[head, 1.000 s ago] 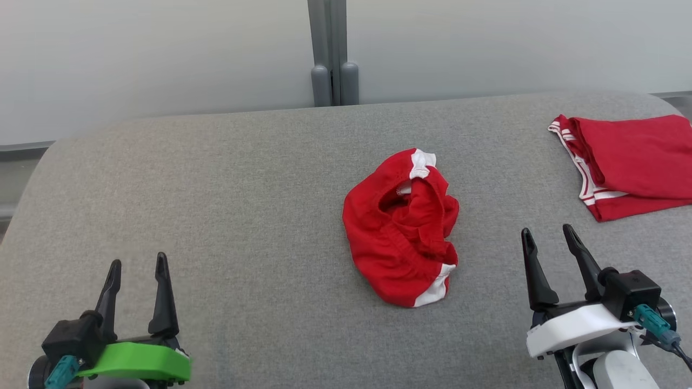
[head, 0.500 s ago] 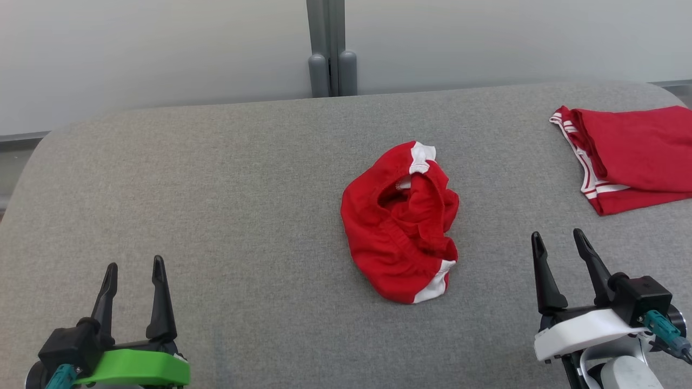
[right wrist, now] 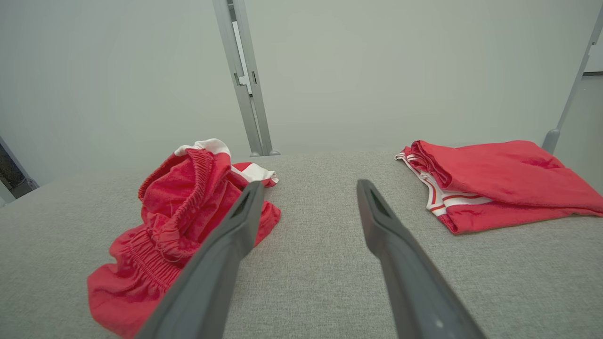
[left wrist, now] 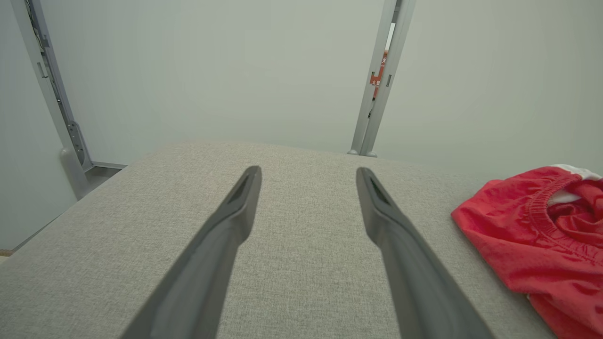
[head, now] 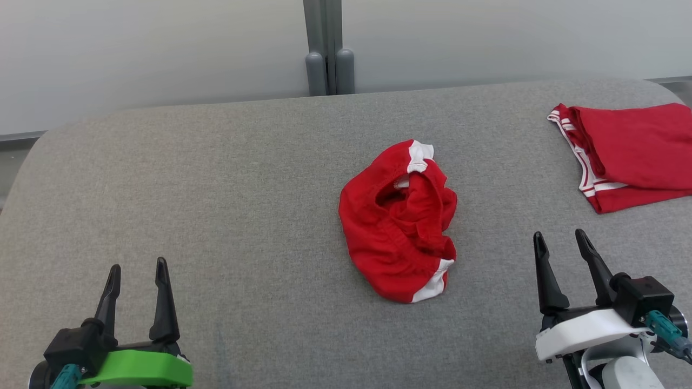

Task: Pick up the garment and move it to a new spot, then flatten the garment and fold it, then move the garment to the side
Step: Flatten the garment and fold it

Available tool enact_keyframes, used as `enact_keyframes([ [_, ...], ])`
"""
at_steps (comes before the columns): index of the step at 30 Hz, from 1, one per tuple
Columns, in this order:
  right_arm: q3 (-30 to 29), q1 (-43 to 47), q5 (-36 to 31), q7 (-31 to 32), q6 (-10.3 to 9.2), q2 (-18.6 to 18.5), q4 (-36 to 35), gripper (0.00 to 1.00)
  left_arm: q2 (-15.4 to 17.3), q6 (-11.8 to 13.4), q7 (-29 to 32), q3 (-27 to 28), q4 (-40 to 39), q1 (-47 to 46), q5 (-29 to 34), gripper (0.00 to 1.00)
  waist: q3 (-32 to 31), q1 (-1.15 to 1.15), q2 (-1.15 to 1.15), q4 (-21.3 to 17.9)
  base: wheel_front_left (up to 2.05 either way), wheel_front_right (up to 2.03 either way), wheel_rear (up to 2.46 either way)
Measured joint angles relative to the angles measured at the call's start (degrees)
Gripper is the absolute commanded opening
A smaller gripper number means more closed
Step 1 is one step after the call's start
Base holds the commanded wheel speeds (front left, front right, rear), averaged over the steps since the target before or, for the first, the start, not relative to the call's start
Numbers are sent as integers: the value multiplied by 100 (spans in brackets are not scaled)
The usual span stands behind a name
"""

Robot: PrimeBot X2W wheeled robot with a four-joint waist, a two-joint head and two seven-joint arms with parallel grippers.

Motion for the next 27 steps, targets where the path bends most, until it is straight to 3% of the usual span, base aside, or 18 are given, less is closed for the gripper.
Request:
enact_keyframes([
  [27,0,21,0,0,0,26,57,100,-129,-102,0,149,37,-25,177,100,-21,0,0,-17,0,0,0],
])
